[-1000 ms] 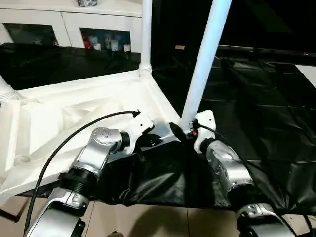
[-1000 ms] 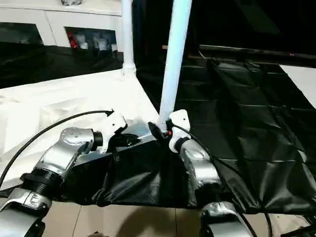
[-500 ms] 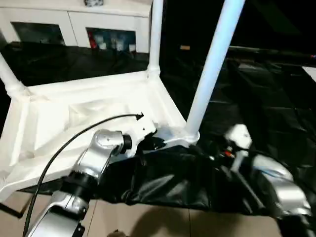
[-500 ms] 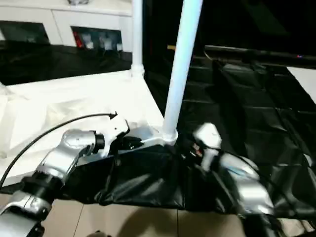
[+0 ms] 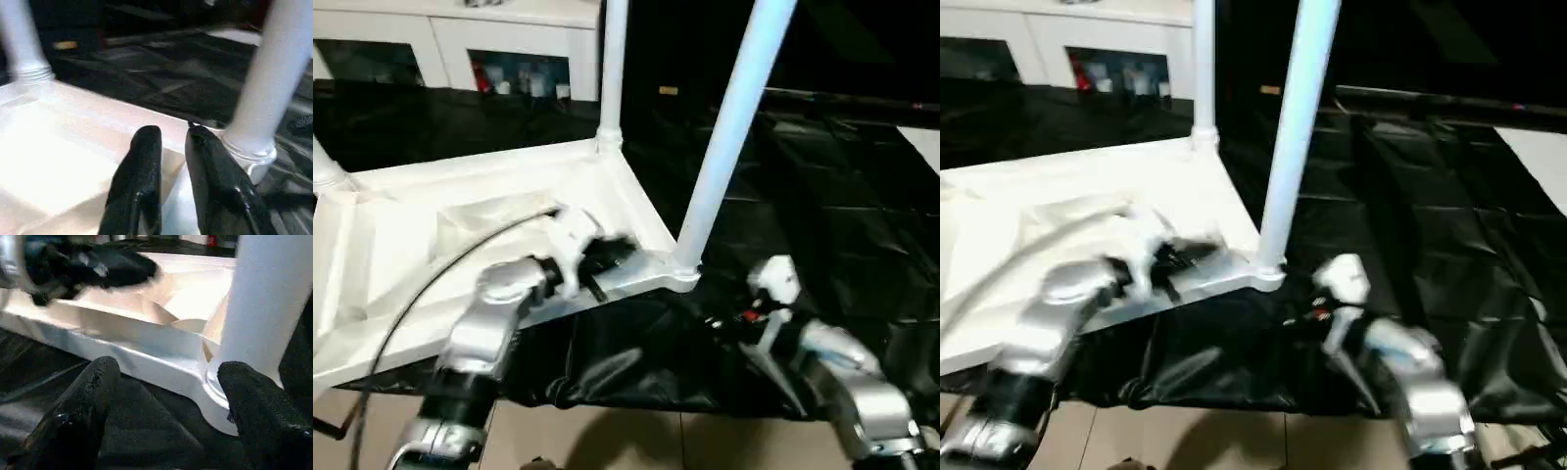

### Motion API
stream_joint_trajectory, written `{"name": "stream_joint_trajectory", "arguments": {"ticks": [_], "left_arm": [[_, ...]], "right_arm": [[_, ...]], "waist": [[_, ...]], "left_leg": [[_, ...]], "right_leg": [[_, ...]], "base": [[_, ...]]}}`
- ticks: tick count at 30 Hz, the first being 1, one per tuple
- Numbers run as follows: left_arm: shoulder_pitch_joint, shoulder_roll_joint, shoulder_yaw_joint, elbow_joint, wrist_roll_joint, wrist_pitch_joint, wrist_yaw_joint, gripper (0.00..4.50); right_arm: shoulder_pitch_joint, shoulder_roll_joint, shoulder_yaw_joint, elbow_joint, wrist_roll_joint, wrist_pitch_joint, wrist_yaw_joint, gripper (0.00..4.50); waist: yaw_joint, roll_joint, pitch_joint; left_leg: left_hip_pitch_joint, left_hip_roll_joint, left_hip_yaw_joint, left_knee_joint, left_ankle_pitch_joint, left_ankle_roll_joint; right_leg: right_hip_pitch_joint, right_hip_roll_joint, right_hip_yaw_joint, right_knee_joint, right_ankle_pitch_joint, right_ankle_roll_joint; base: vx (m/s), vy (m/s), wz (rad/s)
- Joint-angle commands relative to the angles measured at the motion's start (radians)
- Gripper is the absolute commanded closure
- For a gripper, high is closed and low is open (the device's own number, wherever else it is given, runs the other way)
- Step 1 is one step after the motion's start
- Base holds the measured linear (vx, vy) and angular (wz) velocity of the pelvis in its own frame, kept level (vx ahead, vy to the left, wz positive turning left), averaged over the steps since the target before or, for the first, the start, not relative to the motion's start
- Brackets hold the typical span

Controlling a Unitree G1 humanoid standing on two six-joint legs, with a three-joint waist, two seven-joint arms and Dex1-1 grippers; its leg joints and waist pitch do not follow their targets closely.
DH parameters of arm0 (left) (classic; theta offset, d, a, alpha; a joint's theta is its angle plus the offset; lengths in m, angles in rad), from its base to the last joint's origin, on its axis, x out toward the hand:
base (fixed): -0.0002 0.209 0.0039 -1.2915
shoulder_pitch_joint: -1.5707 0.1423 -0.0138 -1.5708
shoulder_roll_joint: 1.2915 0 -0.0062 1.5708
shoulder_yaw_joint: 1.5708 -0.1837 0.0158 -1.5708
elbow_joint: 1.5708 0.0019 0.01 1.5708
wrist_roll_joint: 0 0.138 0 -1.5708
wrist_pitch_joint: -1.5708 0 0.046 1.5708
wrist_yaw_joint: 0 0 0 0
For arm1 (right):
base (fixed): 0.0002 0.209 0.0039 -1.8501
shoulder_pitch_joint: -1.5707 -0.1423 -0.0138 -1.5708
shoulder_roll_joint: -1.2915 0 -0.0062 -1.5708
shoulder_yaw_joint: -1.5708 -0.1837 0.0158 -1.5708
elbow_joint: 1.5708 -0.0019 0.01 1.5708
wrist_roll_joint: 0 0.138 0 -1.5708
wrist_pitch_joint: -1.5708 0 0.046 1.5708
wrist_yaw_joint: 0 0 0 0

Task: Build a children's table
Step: Rotate leg to tighten

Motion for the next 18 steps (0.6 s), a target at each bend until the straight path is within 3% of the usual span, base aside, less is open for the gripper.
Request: {"name": "stream_joint_trajectory", "arguments": {"ticks": [1, 4, 5, 6, 7, 9, 11, 15, 18], "left_arm": [[0.062, -0.025, 0.03, -0.119, -0.005, 0.04, 0.07, 3.17], [0.12, -0.041, 0.037, -0.188, 0.006, 0.035, 0.109, 2.81], [0.195, -0.054, 0.043, -0.243, 0.008, 0.0, 0.147, 2.81], [0.199, -0.053, 0.043, -0.245, 0.009, -0.002, 0.149, 2.76], [0.268, -0.051, 0.046, -0.285, 0.02, -0.022, 0.176, 2.69], [0.314, -0.048, 0.05, -0.322, 0.02, -0.008, 0.186, 2.45], [0.348, -0.044, 0.058, -0.348, 0.014, 0.009, 0.184, 2.32], [0.394, -0.005, 0.078, -0.37, 0.0, 0.048, 0.165, 1.99], [0.408, 0.032, 0.078, -0.373, -0.022, 0.063, 0.14, 1.66]], "right_arm": [[-0.009, 0.022, -0.01, 0.004, -0.023, -0.013, -0.061, 0.81], [-0.014, 0.045, -0.016, 0.024, -0.034, -0.024, -0.097, 0.81], [-0.02, 0.068, -0.009, 0.044, -0.059, -0.041, -0.141, 0.81], [-0.021, 0.069, -0.009, 0.045, -0.06, -0.041, -0.144, 0.81], [-0.024, 0.086, -0.003, 0.061, -0.076, -0.053, -0.181, 0.81], [-0.022, 0.095, -0.002, 0.062, -0.072, -0.052, -0.193, 0.81], [-0.018, 0.098, -0.002, 0.057, -0.063, -0.048, -0.189, 0.81], [-0.024, 0.095, 0.002, 0.066, -0.063, -0.058, -0.175, 0.81], [-0.026, 0.082, 0.016, 0.051, -0.039, -0.053, -0.121, 0.81]], "waist": [[0.003, 0.005, -0.054], [0.002, 0.004, -0.051], [0.004, 0.008, -0.049], [-0.002, 0.005, -0.046], [-0.001, 0.005, -0.047], [-0.003, 0.004, -0.047], [-0.002, 0.009, -0.045], [-0.003, 0.007, -0.045], [-0.003, 0.009, -0.048]], "left_leg": [[0.0, 0.044, -0.019, -0.064, -0.233, 0.036], [-0.004, 0.041, -0.019, -0.065, -0.247, 0.036], [-0.001, 0.04, -0.02, -0.067, -0.263, 0.035], [-0.009, 0.042, -0.022, -0.071, -0.271, 0.028], [-0.006, 0.041, -0.023, -0.071, -0.282, 0.024], [-0.002, 0.041, -0.022, -0.07, -0.307, 0.018], [0.0, 0.041, -0.023, -0.072, -0.323, 0.016], [0.001, 0.039, -0.025, -0.073, -0.338, 0.011], [-0.001, 0.038, -0.024, -0.072, -0.309, 0.016]], "right_leg": [[0.045, -0.051, 0.046, -0.085, -0.241, -0.161], [0.045, -0.048, 0.046, -0.087, -0.254, -0.148], [0.043, -0.047, 0.046, -0.092, -0.282, -0.135], [0.045, -0.048, 0.046, -0.092, -0.285, -0.131], [0.043, -0.046, 0.045, -0.093, -0.305, -0.123], [0.039, -0.046, 0.048, -0.097, -0.337, -0.105], [0.036, -0.044, 0.049, -0.099, -0.353, -0.09], [0.035, -0.041, 0.049, -0.096, -0.334, -0.084], [0.038, -0.039, 0.05, -0.09, -0.281, -0.093]], "base": [[0.0, 0.0, 0.0], [0.0, 0.0, 0.0], [0.0, 0.0, 0.0], [0.0, 0.0, 0.0], [0.0, 0.0, 0.0], [0.0, 0.0, 0.0], [0.0, 0.0, 0.0], [0.0, 0.0, 0.0], [0.0, 0.0, 0.0]]}}
